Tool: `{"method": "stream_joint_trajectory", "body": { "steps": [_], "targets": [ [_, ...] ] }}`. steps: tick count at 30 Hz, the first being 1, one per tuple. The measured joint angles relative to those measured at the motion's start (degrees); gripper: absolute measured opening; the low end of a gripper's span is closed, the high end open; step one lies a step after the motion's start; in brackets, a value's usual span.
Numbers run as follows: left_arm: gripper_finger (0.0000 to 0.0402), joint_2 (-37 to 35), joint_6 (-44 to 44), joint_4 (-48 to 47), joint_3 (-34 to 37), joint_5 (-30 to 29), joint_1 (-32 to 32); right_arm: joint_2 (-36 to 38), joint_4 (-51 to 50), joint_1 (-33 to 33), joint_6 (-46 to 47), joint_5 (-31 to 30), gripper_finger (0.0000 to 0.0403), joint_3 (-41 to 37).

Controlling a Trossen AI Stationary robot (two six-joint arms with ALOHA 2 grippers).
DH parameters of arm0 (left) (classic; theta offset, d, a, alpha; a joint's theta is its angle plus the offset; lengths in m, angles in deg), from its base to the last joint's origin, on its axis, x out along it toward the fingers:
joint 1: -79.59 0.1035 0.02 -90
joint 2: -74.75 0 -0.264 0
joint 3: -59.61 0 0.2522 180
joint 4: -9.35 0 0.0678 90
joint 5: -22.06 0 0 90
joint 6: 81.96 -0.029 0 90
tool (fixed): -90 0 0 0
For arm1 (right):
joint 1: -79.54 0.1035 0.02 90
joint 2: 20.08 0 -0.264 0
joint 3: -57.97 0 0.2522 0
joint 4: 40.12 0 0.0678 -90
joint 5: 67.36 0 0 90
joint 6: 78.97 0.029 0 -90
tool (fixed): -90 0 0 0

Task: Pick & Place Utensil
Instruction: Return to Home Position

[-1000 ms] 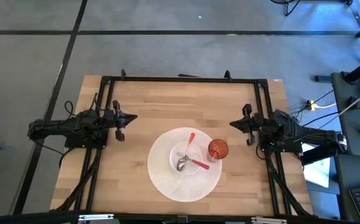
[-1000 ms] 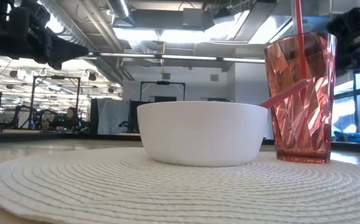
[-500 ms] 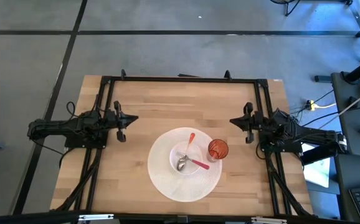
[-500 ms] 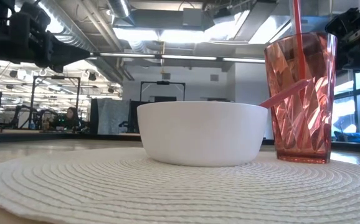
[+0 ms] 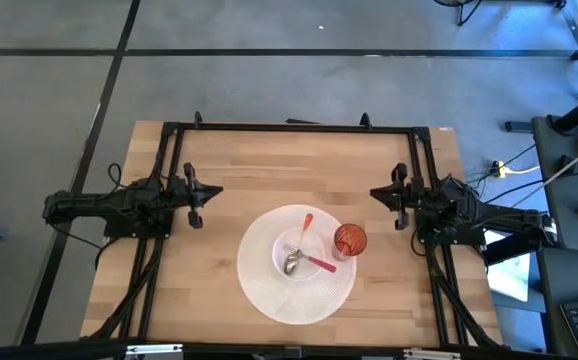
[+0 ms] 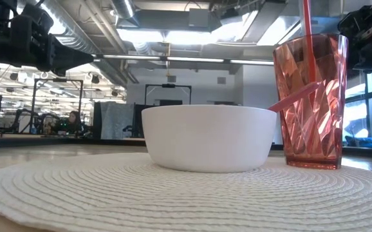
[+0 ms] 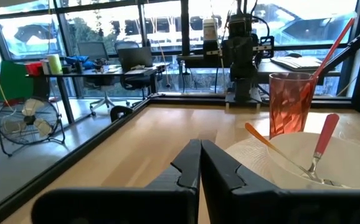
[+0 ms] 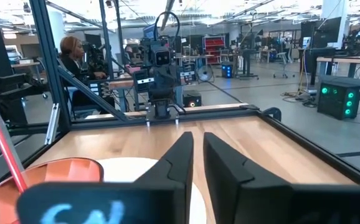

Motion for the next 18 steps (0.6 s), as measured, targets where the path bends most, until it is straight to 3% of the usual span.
{"method": "stream_joint_trajectory", "body": {
  "steps": [18],
  "targets": [
    [0.0008,0.0,0.0,0.0,0.0,0.1,0.0,0.0,-0.1,0.0,0.0,0.0,0.0041,0.0]
  ]
}}
